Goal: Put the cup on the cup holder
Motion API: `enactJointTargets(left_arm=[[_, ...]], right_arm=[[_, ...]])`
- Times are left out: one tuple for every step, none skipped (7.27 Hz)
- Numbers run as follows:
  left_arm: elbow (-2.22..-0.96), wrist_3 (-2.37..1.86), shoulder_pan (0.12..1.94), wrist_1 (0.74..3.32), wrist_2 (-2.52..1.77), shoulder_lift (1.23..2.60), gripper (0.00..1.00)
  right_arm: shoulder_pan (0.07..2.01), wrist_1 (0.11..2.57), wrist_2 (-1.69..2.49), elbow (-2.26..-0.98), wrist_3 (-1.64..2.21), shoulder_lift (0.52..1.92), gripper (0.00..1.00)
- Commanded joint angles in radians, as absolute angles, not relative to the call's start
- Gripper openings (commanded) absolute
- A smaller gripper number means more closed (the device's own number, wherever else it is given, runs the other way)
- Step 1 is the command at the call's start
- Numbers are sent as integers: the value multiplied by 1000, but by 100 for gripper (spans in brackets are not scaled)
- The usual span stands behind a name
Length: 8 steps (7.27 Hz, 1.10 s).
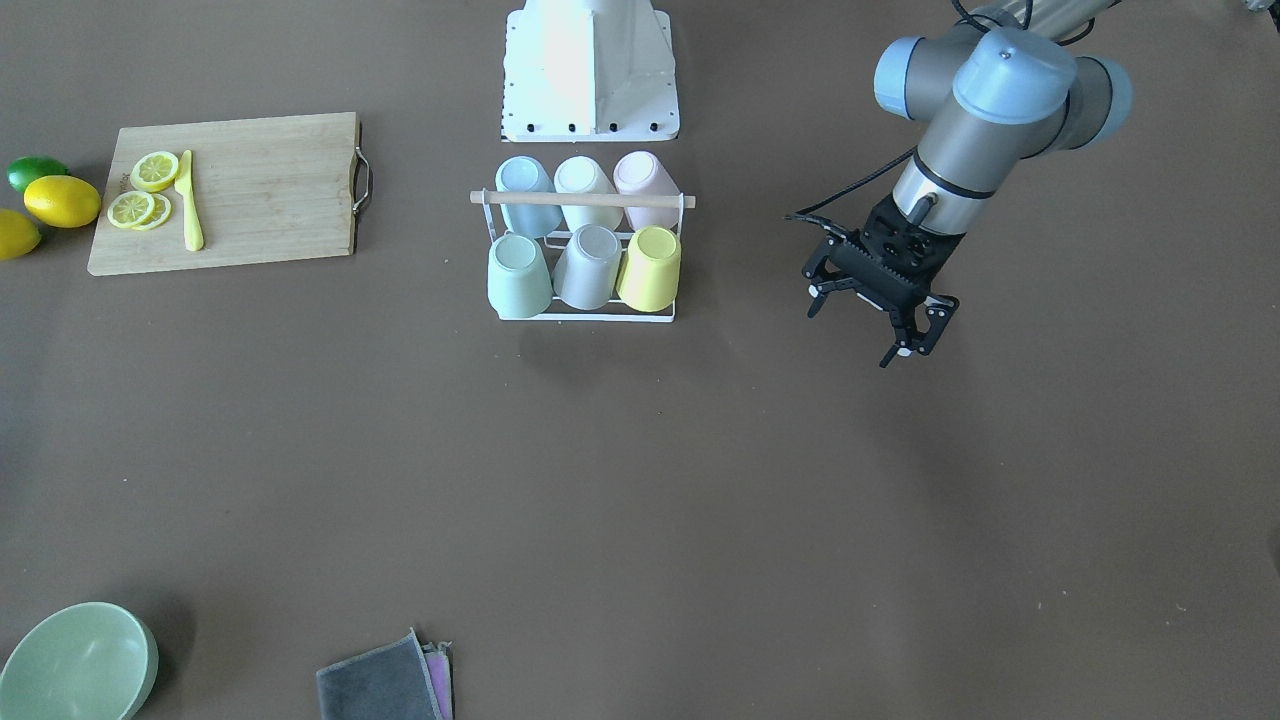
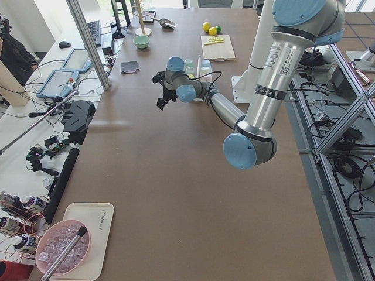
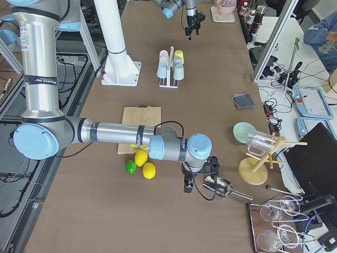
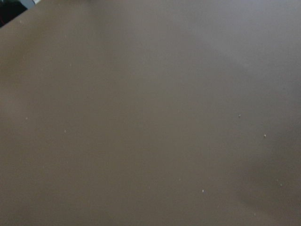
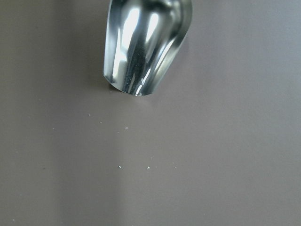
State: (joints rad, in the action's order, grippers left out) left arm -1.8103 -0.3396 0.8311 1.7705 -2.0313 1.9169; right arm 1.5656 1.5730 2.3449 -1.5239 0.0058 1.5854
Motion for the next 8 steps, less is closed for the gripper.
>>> enactJointTargets(left_arm=[[-1828,-333,914,1570,-2075,1837,98],[-1825,-331,972,1551,-2144,1760,98],[-1806,-333,1061,1565,-2189,1644,98],[-1768,-325,1150,1565,-2192,1603,98],[-1755,-272,1202,1565,-2194,1560,98],[-1741,-256,1227,1559,-2191,1556,98],[-1714,-253,1291,1554,-2203,1546,98],[-1698,-151,1343,1563,-2245,1504,98]], right_arm=[[1577,1572,2341,-1520,6,1597,100],[1577,1571,2339,-1525,6,1600,100],[1577,1571,2339,-1526,9,1600,100],[1577,1571,2339,-1523,9,1603,100],[1577,1569,2338,-1523,9,1601,100],[1577,1569,2338,-1525,9,1601,100],[1578,1569,2338,-1526,9,1601,100],[1580,1569,2338,-1526,9,1601,100]])
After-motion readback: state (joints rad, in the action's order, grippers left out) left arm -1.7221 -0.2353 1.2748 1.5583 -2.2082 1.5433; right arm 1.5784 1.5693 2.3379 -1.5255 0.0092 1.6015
